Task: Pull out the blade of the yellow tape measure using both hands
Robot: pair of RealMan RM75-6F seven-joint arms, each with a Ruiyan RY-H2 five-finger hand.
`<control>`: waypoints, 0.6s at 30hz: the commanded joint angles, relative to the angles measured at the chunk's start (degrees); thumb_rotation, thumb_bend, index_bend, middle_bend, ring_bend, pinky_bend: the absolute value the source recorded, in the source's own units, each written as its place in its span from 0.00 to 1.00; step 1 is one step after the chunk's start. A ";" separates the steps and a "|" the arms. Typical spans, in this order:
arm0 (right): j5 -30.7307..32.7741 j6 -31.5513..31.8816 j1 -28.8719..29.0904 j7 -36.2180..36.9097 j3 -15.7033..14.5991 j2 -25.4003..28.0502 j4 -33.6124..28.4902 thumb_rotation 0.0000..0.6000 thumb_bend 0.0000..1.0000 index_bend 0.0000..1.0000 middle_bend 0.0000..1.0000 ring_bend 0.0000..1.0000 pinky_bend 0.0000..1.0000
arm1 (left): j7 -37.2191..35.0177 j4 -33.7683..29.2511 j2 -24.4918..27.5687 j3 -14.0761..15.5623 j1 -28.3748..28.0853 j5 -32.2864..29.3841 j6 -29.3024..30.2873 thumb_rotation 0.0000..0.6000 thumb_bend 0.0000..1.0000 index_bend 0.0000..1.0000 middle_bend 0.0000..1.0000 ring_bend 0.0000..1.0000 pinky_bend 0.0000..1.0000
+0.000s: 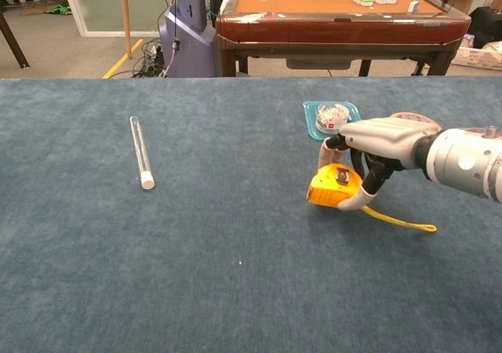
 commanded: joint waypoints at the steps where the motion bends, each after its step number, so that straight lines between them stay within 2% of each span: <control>1: -0.53 -2.38 1.96 1.91 2.20 3.31 -3.91 1.00 0.63 0.61 0.61 0.51 0.46 | -0.38 -1.01 0.51 -1.55 -2.16 -0.85 -2.10 1.00 0.20 0.15 0.14 0.11 0.04; 4: -1.91 -5.48 3.87 4.29 3.83 5.21 -5.28 1.00 0.63 0.61 0.62 0.51 0.46 | -1.10 -2.15 0.49 -2.75 -3.97 -1.60 -3.90 1.00 0.20 0.15 0.14 0.11 0.04; 7: -2.69 -8.43 6.02 6.96 5.64 5.82 -4.12 1.00 0.63 0.61 0.62 0.51 0.46 | -2.34 -3.84 0.42 -4.11 -5.81 -3.35 -6.17 1.00 0.20 0.15 0.14 0.11 0.04; 18: -1.34 -18.21 14.83 14.63 9.68 2.30 3.23 1.00 0.63 0.62 0.62 0.52 0.46 | -5.39 -11.99 0.74 -8.35 -10.70 -12.94 -13.23 1.00 0.20 0.05 0.13 0.10 0.04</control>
